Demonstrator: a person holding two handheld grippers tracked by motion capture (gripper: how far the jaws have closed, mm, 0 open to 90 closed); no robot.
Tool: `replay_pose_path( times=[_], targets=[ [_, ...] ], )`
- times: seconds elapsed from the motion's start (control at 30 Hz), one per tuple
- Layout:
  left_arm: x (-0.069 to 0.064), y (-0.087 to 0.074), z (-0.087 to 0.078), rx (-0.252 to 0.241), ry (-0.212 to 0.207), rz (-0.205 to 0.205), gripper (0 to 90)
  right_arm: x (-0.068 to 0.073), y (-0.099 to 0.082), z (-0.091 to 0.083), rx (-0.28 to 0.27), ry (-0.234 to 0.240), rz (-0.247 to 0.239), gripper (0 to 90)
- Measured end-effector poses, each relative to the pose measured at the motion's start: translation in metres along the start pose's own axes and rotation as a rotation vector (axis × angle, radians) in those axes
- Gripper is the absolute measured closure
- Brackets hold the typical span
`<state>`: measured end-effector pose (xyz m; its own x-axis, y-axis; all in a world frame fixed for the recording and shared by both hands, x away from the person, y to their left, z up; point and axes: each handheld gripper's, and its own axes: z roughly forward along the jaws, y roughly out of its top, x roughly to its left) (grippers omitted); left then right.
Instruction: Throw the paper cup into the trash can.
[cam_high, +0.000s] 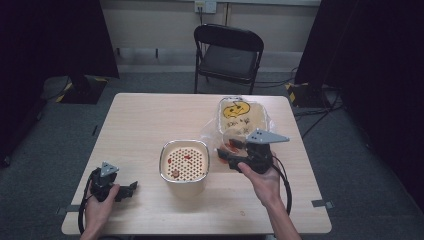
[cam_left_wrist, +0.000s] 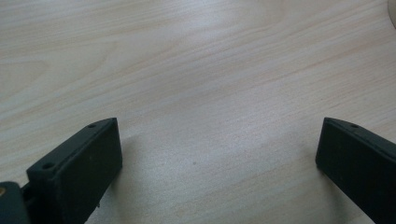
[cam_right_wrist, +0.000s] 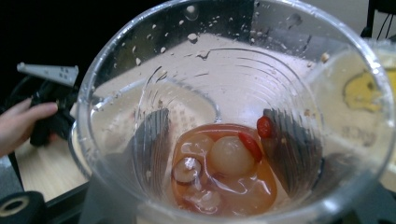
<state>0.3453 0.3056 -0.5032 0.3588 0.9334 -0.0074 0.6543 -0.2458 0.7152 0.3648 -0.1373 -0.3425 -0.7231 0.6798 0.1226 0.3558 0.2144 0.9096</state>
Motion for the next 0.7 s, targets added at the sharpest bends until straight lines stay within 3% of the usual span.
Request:
replay_pose_path(
  times=[0.13,0.4,0.6,0.7],
  targets=[
    [0.000,0.000,0.000,0.000,0.000,0.000,0.0,0.000,0.009,0.006,-0.031,-0.010,-0.013,42.8],
    [0.000,0.000,0.000,0.000,0.000,0.000,0.0,0.002,0.028,0.024,-0.145,-0.058,-0.059,44.5],
    [0.000,0.000,0.000,0.000,0.000,0.000,0.0,0.002,0.033,0.033,-0.182,-0.081,-0.076,44.8],
    [0.000,0.000,0.000,0.000,0.000,0.000,0.0,0.004,0.036,0.041,-0.192,-0.111,-0.118,44.8]
  ],
)
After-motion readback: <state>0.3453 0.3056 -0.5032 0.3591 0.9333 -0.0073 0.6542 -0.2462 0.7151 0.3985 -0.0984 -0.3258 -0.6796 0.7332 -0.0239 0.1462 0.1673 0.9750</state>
